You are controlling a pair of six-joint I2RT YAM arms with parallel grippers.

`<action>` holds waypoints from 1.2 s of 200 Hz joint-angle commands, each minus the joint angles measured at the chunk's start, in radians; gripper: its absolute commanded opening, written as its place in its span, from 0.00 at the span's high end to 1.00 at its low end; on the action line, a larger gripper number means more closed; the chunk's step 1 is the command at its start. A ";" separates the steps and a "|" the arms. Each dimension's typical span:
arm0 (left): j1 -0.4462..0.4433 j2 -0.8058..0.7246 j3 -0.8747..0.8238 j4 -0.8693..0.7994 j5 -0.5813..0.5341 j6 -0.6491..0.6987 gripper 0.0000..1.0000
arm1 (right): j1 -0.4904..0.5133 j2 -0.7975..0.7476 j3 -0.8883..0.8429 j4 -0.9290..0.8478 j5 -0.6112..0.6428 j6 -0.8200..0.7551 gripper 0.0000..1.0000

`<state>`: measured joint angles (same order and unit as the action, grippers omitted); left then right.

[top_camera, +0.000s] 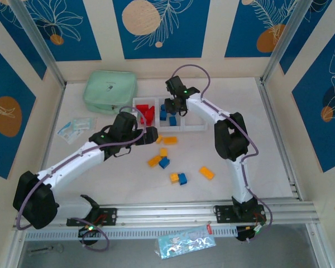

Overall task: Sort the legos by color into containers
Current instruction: Place the lego in the container, then pick up the lego from the bottom-center of the table.

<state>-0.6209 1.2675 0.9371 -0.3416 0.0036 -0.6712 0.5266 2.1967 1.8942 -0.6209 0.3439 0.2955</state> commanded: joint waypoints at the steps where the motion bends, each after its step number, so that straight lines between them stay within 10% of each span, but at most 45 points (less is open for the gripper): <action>1: 0.012 -0.003 0.033 -0.023 0.028 0.020 0.01 | 0.014 -0.075 0.000 -0.015 -0.014 -0.016 0.55; 137: -0.036 -0.162 -0.124 -0.068 0.082 -0.051 0.01 | 0.170 -0.567 -0.613 0.004 -0.124 0.069 0.45; 240: -0.065 -0.281 -0.273 -0.089 -0.006 -0.159 0.01 | 0.373 -0.539 -0.792 0.075 -0.150 0.103 0.35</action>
<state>-0.6792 1.0077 0.6785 -0.4034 0.0277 -0.8047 0.8650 1.6287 1.1187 -0.5766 0.2020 0.3874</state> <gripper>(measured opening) 0.994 0.634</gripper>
